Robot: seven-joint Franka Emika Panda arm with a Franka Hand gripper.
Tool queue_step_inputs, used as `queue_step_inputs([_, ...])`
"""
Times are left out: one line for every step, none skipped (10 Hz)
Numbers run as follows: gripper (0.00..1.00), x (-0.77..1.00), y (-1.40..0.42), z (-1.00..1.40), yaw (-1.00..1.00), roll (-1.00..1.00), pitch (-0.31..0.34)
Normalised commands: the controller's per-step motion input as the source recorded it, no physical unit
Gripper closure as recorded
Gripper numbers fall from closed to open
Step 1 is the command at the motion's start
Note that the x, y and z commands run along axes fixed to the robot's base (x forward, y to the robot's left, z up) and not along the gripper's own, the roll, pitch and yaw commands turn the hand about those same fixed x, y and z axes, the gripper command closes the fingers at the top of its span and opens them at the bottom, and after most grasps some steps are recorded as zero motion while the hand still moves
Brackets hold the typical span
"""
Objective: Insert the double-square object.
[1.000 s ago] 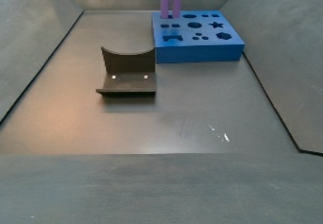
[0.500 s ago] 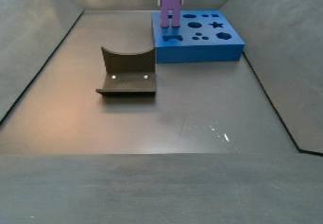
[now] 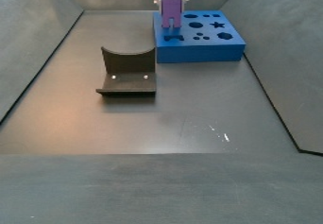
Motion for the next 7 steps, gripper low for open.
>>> queue_step_inputs([1.00, 0.00, -0.11, -0.72, 0.00, 0.16, -0.140])
queue_step_inputs([1.00, 0.13, -0.04, -0.65, 0.00, 0.13, -0.020])
queue_step_inputs([1.00, 0.09, -0.04, -0.59, 0.00, 0.17, -0.001])
queue_step_inputs([1.00, 0.07, -0.02, -0.48, 0.00, 0.08, -0.017])
queue_step_inputs([1.00, 0.00, 0.00, -0.11, -0.01, -0.10, -0.064])
queue_step_inputs([1.00, -0.01, 0.00, 0.00, 0.00, 0.01, -0.010])
queue_step_inputs([1.00, 0.00, 0.00, 0.00, 0.00, 0.00, 0.000])
